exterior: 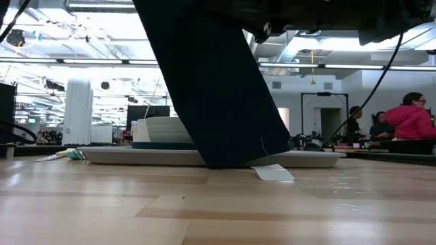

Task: Set up tray
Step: Put the black napkin on the gray tray to the right of the black plate

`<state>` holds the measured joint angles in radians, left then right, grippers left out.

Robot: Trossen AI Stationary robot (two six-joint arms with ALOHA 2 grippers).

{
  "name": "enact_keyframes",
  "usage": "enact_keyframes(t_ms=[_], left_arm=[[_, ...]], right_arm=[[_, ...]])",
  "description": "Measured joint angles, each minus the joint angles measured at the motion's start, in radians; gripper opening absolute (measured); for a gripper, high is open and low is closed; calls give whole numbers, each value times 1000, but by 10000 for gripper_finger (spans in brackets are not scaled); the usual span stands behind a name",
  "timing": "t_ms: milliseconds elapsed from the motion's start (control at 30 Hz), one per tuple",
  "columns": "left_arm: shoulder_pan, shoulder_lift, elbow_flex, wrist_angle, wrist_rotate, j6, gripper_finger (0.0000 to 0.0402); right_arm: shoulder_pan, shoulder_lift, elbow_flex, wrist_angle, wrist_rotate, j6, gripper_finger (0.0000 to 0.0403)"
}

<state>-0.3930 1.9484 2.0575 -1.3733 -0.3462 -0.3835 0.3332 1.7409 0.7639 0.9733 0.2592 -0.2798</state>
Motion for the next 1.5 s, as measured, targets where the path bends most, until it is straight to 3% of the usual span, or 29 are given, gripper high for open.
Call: enact_keyframes(t_ms=[233, 533, 800, 1067, 1167, 1233, 1367, 1433, 1500], left_arm=[[-52, -11, 0, 11, -64, -48, 167], [-120, -108, 0, -125, -221, -223, 167], [-209, -142, 0, -197, -522, -299, 167], [-283, -180, -84, -177, -608, -272, 167], [-300, -217, -182, -70, -565, -273, 167], [-304, -235, -255, 100, -492, -227, 167], [-300, -238, -369, 474, -225, 19, 167], [-284, -241, -390, 531, -116, 113, 167], [-258, -258, -406, 503, -79, 165, 167]], right_arm=[[0, 0, 0, 0, 0, 0, 1], [0, -2, 1, -10, 1, 17, 1], [36, -77, 1, -124, 12, 47, 1], [126, -143, 1, -243, 219, 74, 5], [157, -154, 1, -302, 280, 114, 5], [174, -154, 0, -328, 315, 139, 5], [195, -154, 0, -346, 344, 180, 5], [198, -154, 0, -345, 344, 187, 5], [198, -154, 0, -341, 344, 197, 5]])
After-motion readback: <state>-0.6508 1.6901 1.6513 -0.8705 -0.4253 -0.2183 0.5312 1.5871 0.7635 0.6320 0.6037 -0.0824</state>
